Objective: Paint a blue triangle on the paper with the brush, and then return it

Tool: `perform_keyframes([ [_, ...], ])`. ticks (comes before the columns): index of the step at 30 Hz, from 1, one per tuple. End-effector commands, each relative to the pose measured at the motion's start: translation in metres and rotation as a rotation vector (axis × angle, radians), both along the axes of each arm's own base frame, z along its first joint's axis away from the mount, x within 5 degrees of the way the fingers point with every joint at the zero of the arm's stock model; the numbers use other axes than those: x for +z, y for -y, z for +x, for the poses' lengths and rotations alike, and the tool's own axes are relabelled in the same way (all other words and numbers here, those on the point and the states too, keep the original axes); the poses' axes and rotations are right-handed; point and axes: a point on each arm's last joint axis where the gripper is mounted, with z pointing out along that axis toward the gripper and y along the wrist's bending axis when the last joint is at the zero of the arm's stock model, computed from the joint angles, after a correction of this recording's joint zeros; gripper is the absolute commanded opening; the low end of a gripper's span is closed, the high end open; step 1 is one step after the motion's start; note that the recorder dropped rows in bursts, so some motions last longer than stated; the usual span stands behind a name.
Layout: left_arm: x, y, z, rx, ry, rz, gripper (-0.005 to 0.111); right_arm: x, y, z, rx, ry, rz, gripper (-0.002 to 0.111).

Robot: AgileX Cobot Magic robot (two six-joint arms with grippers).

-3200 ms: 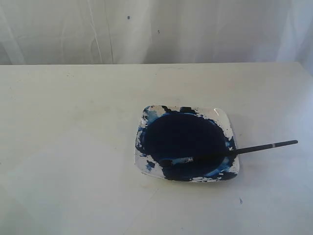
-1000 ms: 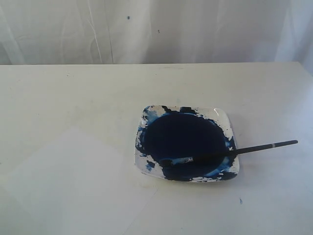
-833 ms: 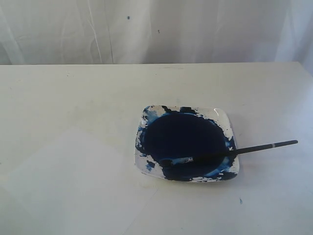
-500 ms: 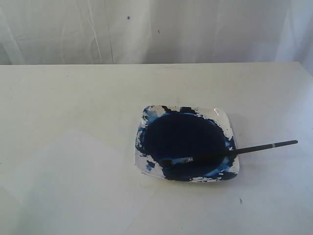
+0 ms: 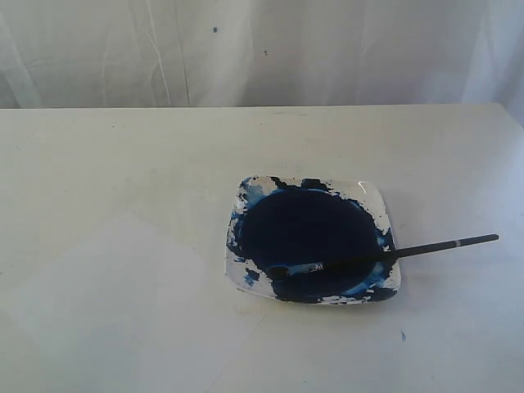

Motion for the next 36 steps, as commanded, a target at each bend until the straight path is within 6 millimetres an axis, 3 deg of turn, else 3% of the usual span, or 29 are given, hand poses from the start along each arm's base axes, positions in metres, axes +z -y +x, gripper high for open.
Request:
perform_keyframes([
  [1, 0.029, -0.007, -0.013, 0.011, 0.114, -0.087, 0.0, 0.002, 0.0, 0.0, -0.002, 0.021, 0.008, 0.0],
  [3, 0.041, -0.008, -0.011, 0.113, 0.001, -0.035, 0.0, 0.002, 0.0, 0.0, -0.002, 0.021, 0.008, 0.0],
  [6, 0.063, -0.008, -0.008, 0.343, -0.201, 0.184, 0.0, 0.002, 0.0, 0.0, -0.002, 0.021, 0.008, 0.0],
  [8, 0.082, -0.01, 0.006, 0.48, -0.299, 0.309, 0.0, 0.002, 0.0, 0.0, -0.002, 0.021, 0.008, 0.0],
  [9, 0.086, -0.011, 0.012, 0.466, -0.323, 0.285, 0.0, 0.002, 0.0, 0.0, -0.002, 0.021, 0.008, 0.0],
  [11, 0.096, -0.014, 0.04, 0.381, -0.436, 0.197, 0.0, 0.002, 0.0, 0.0, -0.002, 0.021, 0.008, 0.0],
  [15, 0.096, 0.0, 0.131, 0.108, -0.863, 0.23, 0.0, 0.002, 0.0, 0.0, -0.002, 0.021, 0.008, 0.0],
  [16, 0.09, 0.009, 0.163, -0.032, -1.051, 0.265, 0.0, 0.002, 0.0, 0.0, -0.002, 0.021, 0.008, 0.0],
  [17, 0.086, 0.018, 0.184, -0.153, -1.196, 0.314, 0.0, 0.002, 0.0, 0.0, -0.002, 0.021, 0.008, 0.0],
  [21, 0.078, 0.049, 0.237, -0.703, -1.694, 0.532, 0.0, 0.002, 0.0, 0.0, -0.002, 0.021, 0.008, 0.0],
  [23, 0.071, 0.058, 0.259, -0.894, -1.74, 0.531, 0.0, 0.002, 0.0, 0.0, -0.002, 0.021, 0.008, 0.0],
  [26, 0.062, 0.067, 0.274, -1.052, -1.678, 0.519, 0.0, 0.002, 0.0, 0.0, -0.003, 0.02, 0.009, 0.0],
  [32, 0.038, 0.077, 0.283, -1.364, -1.598, 0.61, 0.0, 0.002, 0.0, 0.0, -0.003, 0.02, 0.009, 0.0],
  [36, 0.033, 0.08, 0.289, -1.4, -1.533, 0.61, 0.0, 0.002, 0.0, 0.0, -0.003, 0.02, 0.009, 0.0],
])
